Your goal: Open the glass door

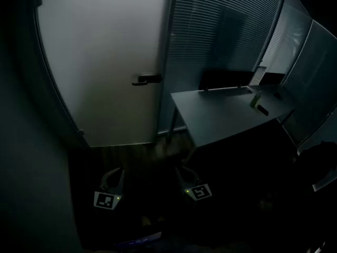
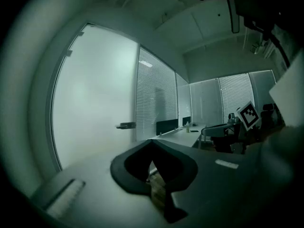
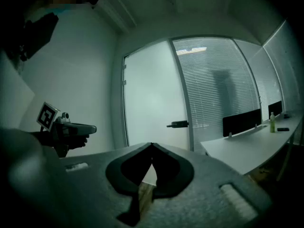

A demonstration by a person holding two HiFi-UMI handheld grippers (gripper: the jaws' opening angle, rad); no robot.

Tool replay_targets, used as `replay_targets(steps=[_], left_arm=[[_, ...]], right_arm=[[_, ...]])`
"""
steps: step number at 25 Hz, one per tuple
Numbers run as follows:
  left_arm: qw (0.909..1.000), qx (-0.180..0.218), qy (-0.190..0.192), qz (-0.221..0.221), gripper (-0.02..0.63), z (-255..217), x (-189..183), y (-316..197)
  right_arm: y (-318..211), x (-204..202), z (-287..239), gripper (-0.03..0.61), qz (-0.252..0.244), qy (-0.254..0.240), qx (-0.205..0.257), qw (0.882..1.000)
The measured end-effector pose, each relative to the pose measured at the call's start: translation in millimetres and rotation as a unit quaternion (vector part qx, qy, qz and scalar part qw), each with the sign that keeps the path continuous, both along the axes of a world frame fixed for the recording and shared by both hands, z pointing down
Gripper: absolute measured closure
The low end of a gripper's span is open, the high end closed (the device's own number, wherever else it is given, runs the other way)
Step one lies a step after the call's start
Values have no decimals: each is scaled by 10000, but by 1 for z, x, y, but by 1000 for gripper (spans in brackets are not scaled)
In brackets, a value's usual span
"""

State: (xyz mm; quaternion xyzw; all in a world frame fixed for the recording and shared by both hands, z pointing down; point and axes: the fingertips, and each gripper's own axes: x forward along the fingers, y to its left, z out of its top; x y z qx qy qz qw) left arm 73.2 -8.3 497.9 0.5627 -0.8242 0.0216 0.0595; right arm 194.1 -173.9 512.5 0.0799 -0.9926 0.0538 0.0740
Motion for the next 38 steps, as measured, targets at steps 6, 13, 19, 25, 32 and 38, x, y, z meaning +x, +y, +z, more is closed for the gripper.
replay_targets(steps=[6,13,19,25,32,38], left_arm=[[9999,-23,-98,35,611,-1,-8,0],[9999,-36,-99,93,611,6,-23,3],[9997,-11,-126,192,611,6,-41,-7],[9970,56,-215,741,611,1,-56,-34],[9964,-127,-343,763,610,12,-103,-79],[9955,-184,-328,875,589,3,-144,-123]], right_arm=[[1,-8,-1,577,0,-102,-11,9999],[5,-23,6,577,102,-42,38,9999],[0,-39,8,577,133,-18,51,9999],[-23,-64,10,577,223,-11,17,9997],[-61,-118,22,577,153,-6,-32,9999],[-104,-165,14,577,78,1,-52,10000]])
